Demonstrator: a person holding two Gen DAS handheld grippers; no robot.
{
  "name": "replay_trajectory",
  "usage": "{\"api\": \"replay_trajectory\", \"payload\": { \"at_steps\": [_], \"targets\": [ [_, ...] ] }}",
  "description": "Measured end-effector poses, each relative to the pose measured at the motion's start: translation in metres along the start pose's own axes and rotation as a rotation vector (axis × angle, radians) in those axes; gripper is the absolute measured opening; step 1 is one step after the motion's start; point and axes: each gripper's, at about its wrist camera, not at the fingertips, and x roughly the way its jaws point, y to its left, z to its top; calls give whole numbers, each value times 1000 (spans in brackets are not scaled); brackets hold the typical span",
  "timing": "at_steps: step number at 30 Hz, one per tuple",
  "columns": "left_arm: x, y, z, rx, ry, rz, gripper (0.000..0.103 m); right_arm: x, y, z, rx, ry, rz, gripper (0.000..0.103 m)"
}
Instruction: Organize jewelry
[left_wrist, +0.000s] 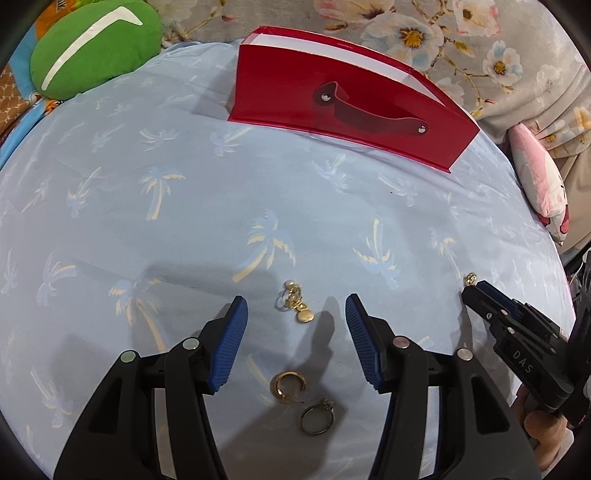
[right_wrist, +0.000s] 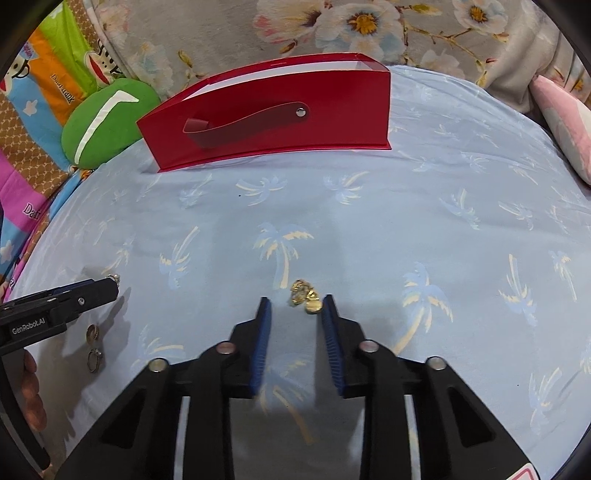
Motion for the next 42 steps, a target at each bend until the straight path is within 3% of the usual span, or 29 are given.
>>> {"api": "replay_trajectory", "payload": {
  "at_steps": [2,3,4,9,16,24,35,37,39,42],
  "targets": [
    [3,-3,2,19,4,-10,30,1,-3,1,6,4,-3,8],
    [5,-4,4,23,18,-29,11,1,-4,1,9,6,-2,4],
    [6,-3,6,24,30,-49,5,1,-5,2,11,8,1,3],
    [-14,0,21,63,-46,-59,5,-1,-6,3,15,6,16,0],
    [-58,24,46,24,-166,-34,5,-20,-3,16,21,-54,41,0],
    [-84,29,60,1,-239,-30,5,-47,6,36,-11,-134,54,0],
    [-49,21,42,-4,-129,-72,5,-13,-3,22,-2,-38,29,4],
    [-48,21,40,-8,-129,-72,5,-6,-5,20,5,-21,29,10],
    [-47,21,39,-6,-126,-70,5,-1,-6,17,12,-9,32,34],
    [-45,21,39,-3,-121,-62,5,4,-3,13,-2,-3,21,39]
  ]
}}
